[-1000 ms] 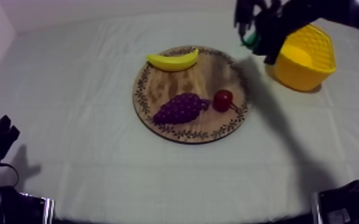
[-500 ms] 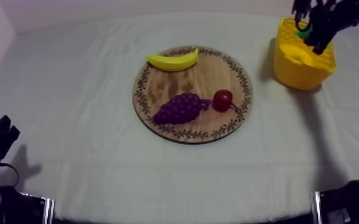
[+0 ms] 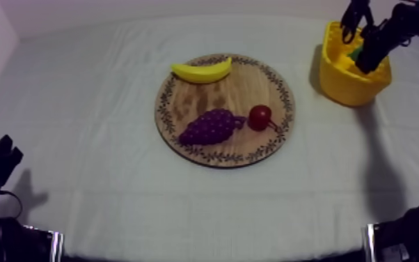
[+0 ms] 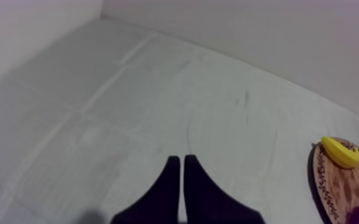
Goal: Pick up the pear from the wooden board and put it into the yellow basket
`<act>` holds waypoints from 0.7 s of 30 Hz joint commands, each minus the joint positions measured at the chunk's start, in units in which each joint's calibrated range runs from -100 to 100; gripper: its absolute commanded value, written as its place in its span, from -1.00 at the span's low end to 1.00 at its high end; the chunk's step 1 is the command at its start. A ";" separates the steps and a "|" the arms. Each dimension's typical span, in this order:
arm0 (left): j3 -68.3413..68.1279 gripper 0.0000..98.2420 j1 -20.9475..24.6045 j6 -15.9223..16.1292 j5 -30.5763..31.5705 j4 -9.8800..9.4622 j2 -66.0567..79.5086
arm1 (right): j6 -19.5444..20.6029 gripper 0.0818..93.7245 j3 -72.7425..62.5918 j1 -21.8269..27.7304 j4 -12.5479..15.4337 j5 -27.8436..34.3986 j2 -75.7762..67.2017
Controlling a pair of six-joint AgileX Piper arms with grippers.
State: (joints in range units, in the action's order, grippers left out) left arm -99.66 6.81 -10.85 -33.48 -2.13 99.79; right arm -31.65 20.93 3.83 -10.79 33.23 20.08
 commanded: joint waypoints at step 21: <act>0.00 -1.00 0.03 -0.02 0.01 0.01 0.04 | 4.37 -0.90 1.30 0.13 6.92 -0.24 -7.98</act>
State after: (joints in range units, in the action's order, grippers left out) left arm -99.66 6.81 -10.85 -33.48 -2.13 99.79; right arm -26.40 21.30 3.75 -6.98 32.95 15.69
